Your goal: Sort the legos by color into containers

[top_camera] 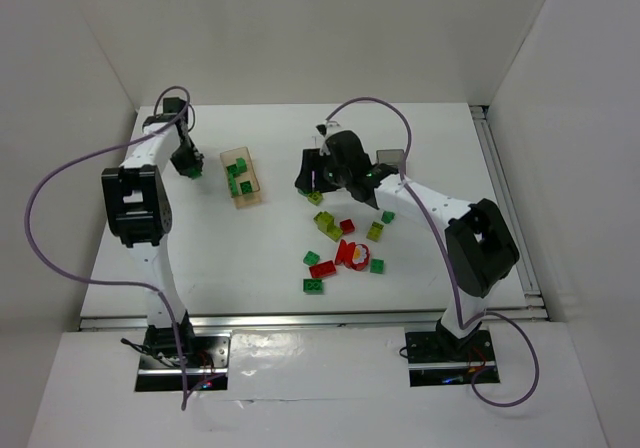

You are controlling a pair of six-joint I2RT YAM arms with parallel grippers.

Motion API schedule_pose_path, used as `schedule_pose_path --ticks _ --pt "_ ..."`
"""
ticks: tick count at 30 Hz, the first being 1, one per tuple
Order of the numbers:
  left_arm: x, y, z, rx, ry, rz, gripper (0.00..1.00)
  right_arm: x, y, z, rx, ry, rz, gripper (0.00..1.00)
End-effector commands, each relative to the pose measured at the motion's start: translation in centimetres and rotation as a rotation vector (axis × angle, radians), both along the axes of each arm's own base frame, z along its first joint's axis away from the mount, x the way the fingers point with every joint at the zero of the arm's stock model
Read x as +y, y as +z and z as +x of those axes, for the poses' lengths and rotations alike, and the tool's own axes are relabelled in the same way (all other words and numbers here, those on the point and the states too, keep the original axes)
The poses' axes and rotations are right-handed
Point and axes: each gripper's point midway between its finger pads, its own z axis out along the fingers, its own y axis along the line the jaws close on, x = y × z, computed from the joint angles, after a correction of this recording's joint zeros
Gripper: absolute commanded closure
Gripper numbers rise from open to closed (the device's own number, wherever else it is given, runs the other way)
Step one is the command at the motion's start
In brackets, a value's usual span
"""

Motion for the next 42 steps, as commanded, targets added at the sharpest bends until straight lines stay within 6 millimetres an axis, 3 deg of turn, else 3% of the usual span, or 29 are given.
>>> schedule_pose_path --ticks 1,6,7,9,14,15,17,18,19,20,22,23,24,27,28,30,31,34,35,38,39,40,42 --pt "-3.7 9.1 -1.4 -0.162 -0.109 -0.01 0.81 -0.9 0.1 -0.8 -0.006 -0.004 -0.019 0.36" --pt "-8.8 9.8 -2.7 -0.174 -0.19 -0.067 0.81 -1.3 1.2 -1.0 -0.027 -0.013 -0.009 0.36" --pt "-9.5 9.5 -2.9 -0.167 -0.195 -0.089 0.81 -1.4 0.8 -1.1 -0.02 -0.013 -0.015 0.36" --pt "-11.3 8.5 -3.2 -0.143 -0.212 -0.116 0.81 -1.8 1.9 -1.1 -0.042 -0.031 -0.011 0.36" --pt "-13.7 6.2 -2.5 -0.106 -0.224 -0.116 0.81 -3.0 2.7 -1.5 -0.06 -0.065 -0.023 0.36" --pt "-14.2 6.2 -2.2 -0.11 -0.235 -0.117 0.81 -3.4 2.0 -1.7 -0.046 -0.076 -0.043 0.36" --pt "-14.4 5.8 -1.9 -0.111 -0.211 -0.107 0.72 -3.7 2.6 -1.9 -0.059 -0.085 -0.038 0.36" --pt "-14.4 5.2 -1.9 -0.099 -0.211 -0.106 0.63 -3.9 2.7 -2.1 -0.061 -0.085 -0.037 0.36" --pt "-14.4 5.2 -1.9 -0.099 -0.211 -0.106 0.42 -4.0 2.7 -1.9 -0.064 -0.094 -0.041 0.36" --pt "-15.1 5.0 -1.8 -0.095 -0.237 -0.111 0.37 -4.1 2.4 -2.1 -0.056 -0.094 -0.048 0.33" --pt "-15.6 5.4 -1.9 -0.103 -0.25 -0.112 0.31 -4.1 2.4 -2.1 -0.056 -0.094 -0.048 0.29" --pt "-16.2 5.6 -2.2 -0.102 -0.262 -0.112 0.23 -4.1 2.4 -2.1 -0.056 -0.094 -0.048 0.27" --pt "-16.2 6.8 -2.2 -0.13 -0.263 -0.114 0.2 -4.2 2.3 -2.2 -0.049 -0.093 -0.054 0.27" --pt "-17.7 8.5 -3.2 -0.155 -0.322 -0.109 0.17 -4.1 1.9 -2.5 -0.033 -0.089 -0.049 0.25" --pt "-18.1 10.0 -3.9 -0.183 -0.348 -0.104 0.2 -4.2 2.3 -2.5 -0.04 -0.089 -0.044 0.25" --pt "-19.7 10.4 -6.2 -0.171 -0.418 -0.096 0.23 -4.7 1.7 -3.3 -0.029 -0.105 -0.059 0.25" --pt "-20.3 11.9 -7.3 -0.201 -0.45 -0.096 0.24 -5.0 2.3 -3.5 -0.038 -0.118 -0.047 0.25" --pt "-23.8 10.0 -12.1 -0.13 -0.546 -0.151 0.24 -6.7 2.3 -4.3 -0.052 -0.159 -0.068 0.25" --pt "-25.5 8.8 -15.0 -0.078 -0.6 -0.174 0.24 -7.6 1.5 -4.7 -0.041 -0.181 -0.097 0.25" --pt "-28.9 6.8 -19.1 -0.014 -0.683 -0.224 0.22 -9.8 1.8 -5.5 -0.048 -0.261 -0.108 0.25" --pt "-30.3 5.1 -21.4 0.034 -0.745 -0.215 0.2 -11.1 0.8 -6.0 -0.033 -0.296 -0.129 0.25" --pt "-31.3 4.5 -22.2 0.05 -0.768 -0.228 0.2 -12.0 2.0 -6.5 -0.058 -0.327 -0.11 0.25" --pt "-32.8 3.4 -23.3 0.073 -0.808 -0.242 0.14 -14.2 2.2 -6.9 -0.07 -0.429 -0.12 0.25"
